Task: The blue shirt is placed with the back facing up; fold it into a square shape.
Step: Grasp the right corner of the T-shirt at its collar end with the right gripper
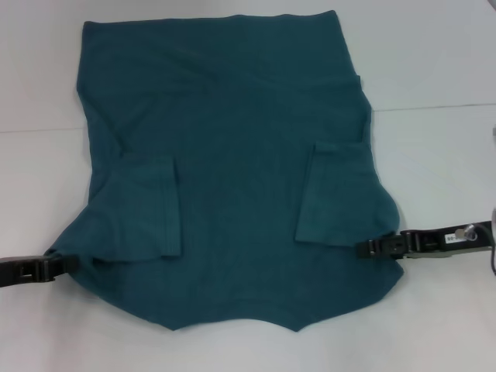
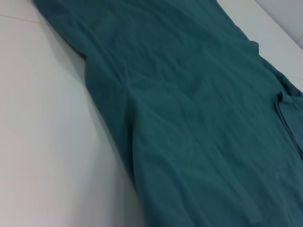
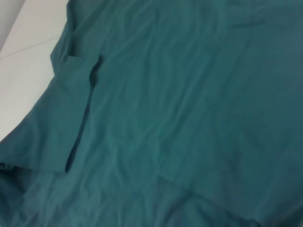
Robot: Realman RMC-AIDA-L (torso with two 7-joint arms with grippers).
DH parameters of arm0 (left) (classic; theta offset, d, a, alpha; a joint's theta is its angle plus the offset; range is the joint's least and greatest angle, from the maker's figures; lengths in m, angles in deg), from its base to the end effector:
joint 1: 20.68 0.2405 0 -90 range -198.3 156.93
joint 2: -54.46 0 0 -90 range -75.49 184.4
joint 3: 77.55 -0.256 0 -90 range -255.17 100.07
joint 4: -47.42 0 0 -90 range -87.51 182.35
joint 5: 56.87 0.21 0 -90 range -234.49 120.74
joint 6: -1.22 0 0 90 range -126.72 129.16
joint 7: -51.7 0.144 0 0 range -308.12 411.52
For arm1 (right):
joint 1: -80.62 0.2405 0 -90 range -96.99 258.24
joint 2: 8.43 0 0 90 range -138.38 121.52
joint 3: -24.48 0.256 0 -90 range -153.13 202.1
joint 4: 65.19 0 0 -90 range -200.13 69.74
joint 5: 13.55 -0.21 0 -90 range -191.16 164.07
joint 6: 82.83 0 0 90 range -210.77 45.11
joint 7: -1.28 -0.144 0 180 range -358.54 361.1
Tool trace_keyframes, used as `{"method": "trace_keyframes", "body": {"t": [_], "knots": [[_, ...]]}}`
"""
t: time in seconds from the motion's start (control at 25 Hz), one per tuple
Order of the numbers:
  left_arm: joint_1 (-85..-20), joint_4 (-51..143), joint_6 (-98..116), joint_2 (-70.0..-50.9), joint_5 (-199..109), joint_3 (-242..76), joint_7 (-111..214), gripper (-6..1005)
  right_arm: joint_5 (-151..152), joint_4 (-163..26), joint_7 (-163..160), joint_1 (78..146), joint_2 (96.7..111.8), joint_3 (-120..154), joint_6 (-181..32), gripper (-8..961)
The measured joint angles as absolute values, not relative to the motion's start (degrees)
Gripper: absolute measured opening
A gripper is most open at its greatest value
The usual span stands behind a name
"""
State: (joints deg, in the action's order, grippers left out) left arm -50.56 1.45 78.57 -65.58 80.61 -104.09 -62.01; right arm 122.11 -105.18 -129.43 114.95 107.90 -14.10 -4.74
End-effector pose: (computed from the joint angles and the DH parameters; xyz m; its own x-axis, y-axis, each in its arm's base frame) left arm -0.3302 0.3401 0.0331 0.4324 0.7767 0.4580 0.9014 -0.3589 -0.2423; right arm 0.3024 0.3578 0.0156 0.2939 -0.8954 -0.3346 -0.9556 -0.2685 -0.1211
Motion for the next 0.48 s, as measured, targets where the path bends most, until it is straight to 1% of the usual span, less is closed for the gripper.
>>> {"method": "trace_keyframes", "body": {"t": [0.2,0.48], "knots": [[-50.6,1.5,78.5,-65.66,80.6,-104.1,-61.8,85,122.0,-105.1,-128.9,116.0,108.63,-14.2,-4.6,911],[-50.6,1.5,78.5,-65.69,80.5,-104.1,-61.8,87,122.3,-104.7,-129.3,116.2,108.71,-15.5,-3.9,911]]}}
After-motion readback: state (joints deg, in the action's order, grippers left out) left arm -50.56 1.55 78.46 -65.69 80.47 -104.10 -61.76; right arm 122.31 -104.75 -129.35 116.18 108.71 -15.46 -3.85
